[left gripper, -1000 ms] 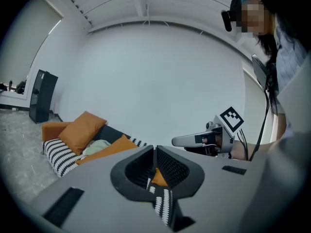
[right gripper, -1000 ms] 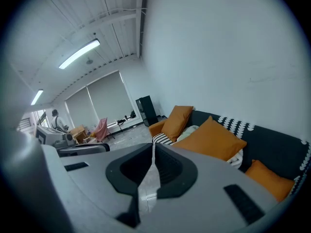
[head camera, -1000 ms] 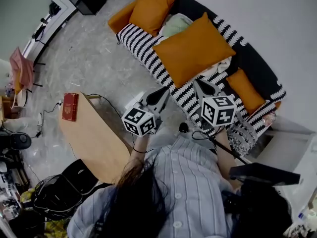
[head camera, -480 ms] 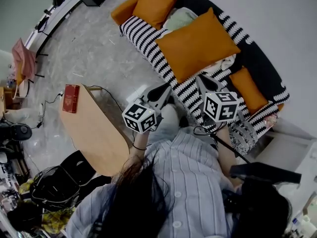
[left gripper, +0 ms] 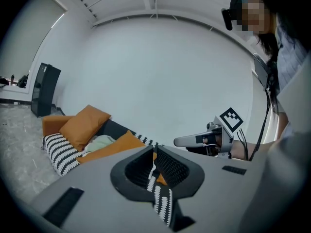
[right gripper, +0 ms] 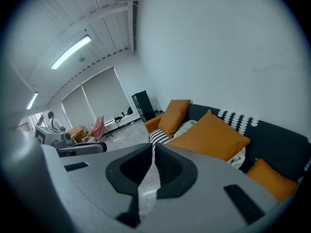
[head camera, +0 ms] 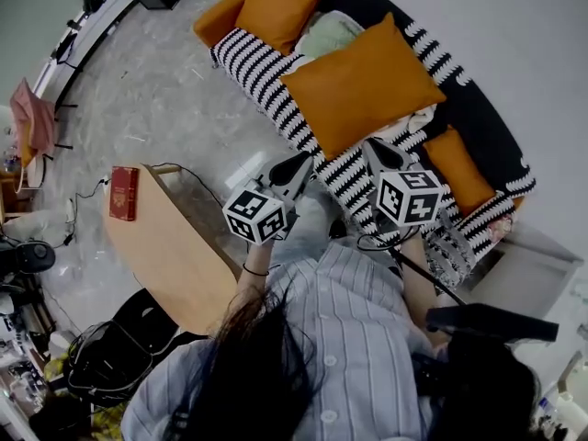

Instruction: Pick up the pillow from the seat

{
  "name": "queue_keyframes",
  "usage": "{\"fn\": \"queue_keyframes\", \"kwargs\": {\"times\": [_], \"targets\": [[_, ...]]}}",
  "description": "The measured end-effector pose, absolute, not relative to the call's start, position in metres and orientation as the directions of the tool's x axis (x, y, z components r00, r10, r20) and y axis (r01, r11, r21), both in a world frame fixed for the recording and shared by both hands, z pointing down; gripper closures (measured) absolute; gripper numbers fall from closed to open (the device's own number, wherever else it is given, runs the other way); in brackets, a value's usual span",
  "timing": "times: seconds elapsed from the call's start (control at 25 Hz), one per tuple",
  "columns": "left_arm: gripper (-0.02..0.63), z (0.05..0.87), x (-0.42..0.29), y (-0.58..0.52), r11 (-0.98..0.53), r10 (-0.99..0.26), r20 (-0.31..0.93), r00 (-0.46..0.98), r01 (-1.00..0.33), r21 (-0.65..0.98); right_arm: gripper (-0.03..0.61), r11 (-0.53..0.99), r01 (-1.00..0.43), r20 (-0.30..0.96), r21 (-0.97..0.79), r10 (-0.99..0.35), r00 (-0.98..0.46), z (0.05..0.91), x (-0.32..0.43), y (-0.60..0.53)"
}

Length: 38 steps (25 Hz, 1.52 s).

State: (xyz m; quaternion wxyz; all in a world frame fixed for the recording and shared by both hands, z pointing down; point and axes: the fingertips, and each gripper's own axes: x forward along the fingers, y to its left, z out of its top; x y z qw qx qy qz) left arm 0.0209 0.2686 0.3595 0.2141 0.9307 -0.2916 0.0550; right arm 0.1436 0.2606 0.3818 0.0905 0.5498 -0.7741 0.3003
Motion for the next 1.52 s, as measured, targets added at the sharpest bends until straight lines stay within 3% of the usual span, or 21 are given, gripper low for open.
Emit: {"fn": "queue_keyframes", "kwargs": {"times": [0.8, 1.08, 1.52], "targets": [[0.596, 0.422, 0.027, 0.124, -0.725, -0.389, 0.31, 0.868, -0.495, 0.478, 0.549, 0.045, -0.892, 0.579, -0.45, -0.746, -0.329, 0.414, 0.162, 0.13], [0.595, 0.445, 0.015, 0.077, -0.693, -0.405, 0.313, 0.859, -0.512, 0.508, 0.549, 0.021, -0.906, 0.614, -0.423, -0.729, -0.303, 0.426, 0.169, 0.1], [0.531, 0.5, 0.005, -0.008, -0.624, -0.406, 0.353, 0.843, -0.538, 0.566, 0.548, 0.008, -0.926, 0.646, -0.377, -0.714, -0.269, 0.451, 0.204, 0.011]]}}
